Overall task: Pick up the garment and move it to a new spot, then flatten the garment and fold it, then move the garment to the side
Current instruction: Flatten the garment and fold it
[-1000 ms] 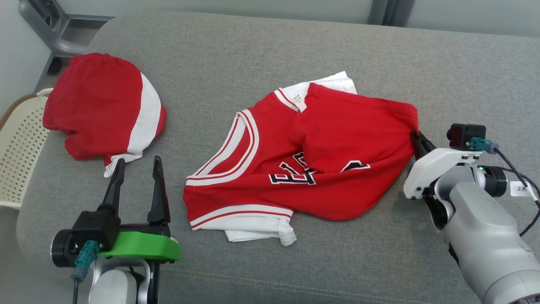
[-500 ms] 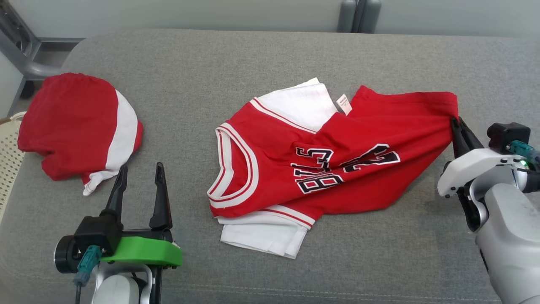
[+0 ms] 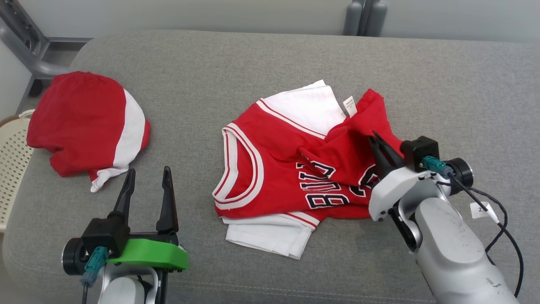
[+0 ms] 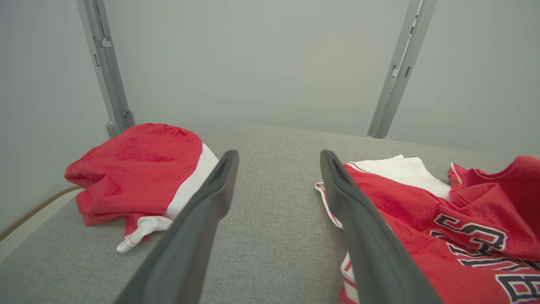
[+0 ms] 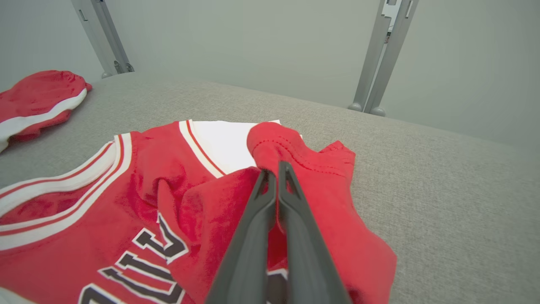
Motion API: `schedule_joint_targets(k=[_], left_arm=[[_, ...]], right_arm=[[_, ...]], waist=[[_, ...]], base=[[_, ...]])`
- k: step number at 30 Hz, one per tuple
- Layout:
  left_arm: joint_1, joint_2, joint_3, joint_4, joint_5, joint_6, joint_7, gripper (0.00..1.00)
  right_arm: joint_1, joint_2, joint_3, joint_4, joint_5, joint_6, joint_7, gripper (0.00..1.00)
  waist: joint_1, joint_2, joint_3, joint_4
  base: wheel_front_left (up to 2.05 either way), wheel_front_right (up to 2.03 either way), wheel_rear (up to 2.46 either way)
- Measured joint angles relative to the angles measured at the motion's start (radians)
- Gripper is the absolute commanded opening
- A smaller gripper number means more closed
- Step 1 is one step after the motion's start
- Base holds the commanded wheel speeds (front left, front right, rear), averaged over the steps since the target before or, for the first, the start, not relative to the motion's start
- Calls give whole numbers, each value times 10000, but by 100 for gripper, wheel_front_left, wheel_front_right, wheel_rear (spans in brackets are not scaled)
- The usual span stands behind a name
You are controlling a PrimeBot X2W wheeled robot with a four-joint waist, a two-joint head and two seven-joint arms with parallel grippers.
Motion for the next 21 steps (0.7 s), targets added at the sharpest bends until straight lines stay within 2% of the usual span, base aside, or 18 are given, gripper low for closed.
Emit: schedule_joint_targets(k=[3, 4, 5, 6, 12, 16, 21], left_arm=[[-1, 2, -17, 52, -4, 0, 0, 100], [-1, 2, -27, 67, -10, 2, 0, 100], [-2, 2, -29, 82, -13, 2, 0, 100], [-2, 2, -27, 92, -13, 6, 0, 100], [0, 2, 25, 109, -13, 29, 0, 100], [1, 2, -4, 84, -15, 48, 0, 100], [6, 2, -8, -6, -17, 63, 2, 100]], right_arm=[[65, 148, 293, 140, 163, 0, 173, 0], [66, 157, 380, 194, 234, 0, 228, 35], [79, 174, 445, 217, 364, 0, 222, 78], [87, 194, 520, 213, 485, 0, 205, 100], [120, 245, 767, -142, 1684, 0, -56, 100], [295, -142, 665, -602, 2132, 0, -217, 100], [486, -562, 19, -1256, 2364, 0, -357, 100]], waist=[[0, 0, 8, 113], [0, 0, 9, 143], [0, 0, 9, 169], [0, 0, 6, 185], [0, 0, -8, 99], [0, 0, -23, -28], [0, 0, -36, -173]], base=[[0, 0, 0], [0, 0, 0], [0, 0, 0], [0, 0, 0], [0, 0, 0], [0, 0, 0], [0, 0, 0]])
